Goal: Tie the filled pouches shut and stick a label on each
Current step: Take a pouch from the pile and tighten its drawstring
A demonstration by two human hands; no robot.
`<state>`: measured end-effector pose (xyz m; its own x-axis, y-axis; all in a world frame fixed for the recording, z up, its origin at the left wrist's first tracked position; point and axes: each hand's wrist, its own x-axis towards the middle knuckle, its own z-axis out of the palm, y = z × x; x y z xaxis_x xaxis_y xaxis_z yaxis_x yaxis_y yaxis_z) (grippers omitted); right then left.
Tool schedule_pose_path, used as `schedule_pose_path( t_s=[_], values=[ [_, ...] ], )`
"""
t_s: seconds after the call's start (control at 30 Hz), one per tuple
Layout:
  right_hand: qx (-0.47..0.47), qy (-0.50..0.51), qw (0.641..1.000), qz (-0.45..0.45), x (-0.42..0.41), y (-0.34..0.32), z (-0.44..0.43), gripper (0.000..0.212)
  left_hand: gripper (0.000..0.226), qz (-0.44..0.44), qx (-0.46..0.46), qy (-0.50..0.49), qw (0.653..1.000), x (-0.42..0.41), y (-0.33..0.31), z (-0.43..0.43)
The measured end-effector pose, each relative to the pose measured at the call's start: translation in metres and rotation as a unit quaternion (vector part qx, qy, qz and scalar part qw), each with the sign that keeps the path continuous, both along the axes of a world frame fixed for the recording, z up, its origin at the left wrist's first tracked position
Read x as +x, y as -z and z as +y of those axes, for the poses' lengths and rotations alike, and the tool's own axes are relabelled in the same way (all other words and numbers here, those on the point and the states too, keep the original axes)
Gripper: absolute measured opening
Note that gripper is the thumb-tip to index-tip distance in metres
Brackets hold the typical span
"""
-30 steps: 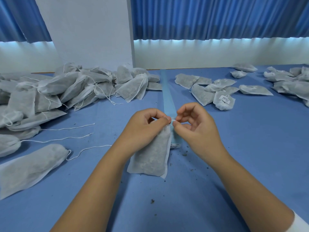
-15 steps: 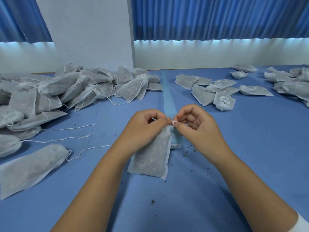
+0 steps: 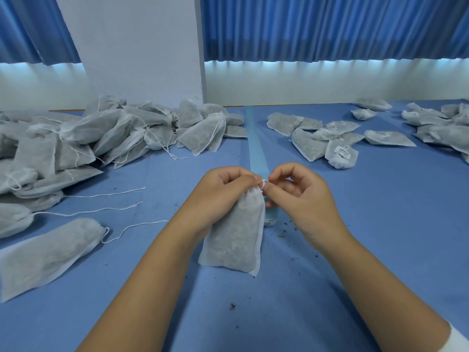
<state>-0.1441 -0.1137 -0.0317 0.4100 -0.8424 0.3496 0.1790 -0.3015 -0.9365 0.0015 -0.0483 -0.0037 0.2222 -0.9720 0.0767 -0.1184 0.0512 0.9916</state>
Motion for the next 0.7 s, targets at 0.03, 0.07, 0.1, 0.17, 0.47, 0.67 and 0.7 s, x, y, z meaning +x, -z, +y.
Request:
schedule_pose_path(
  t_s=[0.03, 0.07, 0.1, 0.17, 0.47, 0.67, 0.7],
  values=[
    [-0.005, 0.008, 1.0, 0.0, 0.0009, 0.0002, 0.0012, 0.014, 0.025, 0.003, -0.001, -0.006, 1.0, 0.0001, 0.0002, -0.0001],
    [-0.007, 0.011, 1.0, -0.003, 0.0018, 0.0004, 0.0023, 0.012, 0.026, 0.004, -0.001, -0.01, 1.0, 0.0003, 0.0004, -0.0004],
    [-0.006, 0.009, 1.0, -0.006, 0.0022, 0.0002, 0.0031, 0.01, 0.027, 0.005, 0.0, -0.012, 1.0, 0.0004, 0.0009, -0.0009],
    [-0.003, 0.001, 1.0, -0.008, 0.0018, -0.0007, 0.004, 0.009, 0.027, 0.006, -0.001, -0.014, 1.0, 0.001, 0.0018, -0.0018],
    [0.035, 0.006, 0.999, -0.018, 0.0006, -0.0026, 0.0004, 0.005, 0.021, 0.005, -0.009, -0.015, 1.0, 0.0016, 0.0021, -0.0019],
    [0.059, 0.003, 0.997, -0.041, 0.0004, -0.0029, -0.0009, 0.005, 0.014, 0.009, 0.021, -0.044, 0.999, -0.0018, 0.0049, -0.0046],
    [0.056, 0.007, 0.998, -0.039, 0.0004, -0.0028, -0.0011, 0.006, 0.016, 0.004, 0.029, -0.047, 0.998, -0.0015, 0.0058, -0.0053]
  ],
)
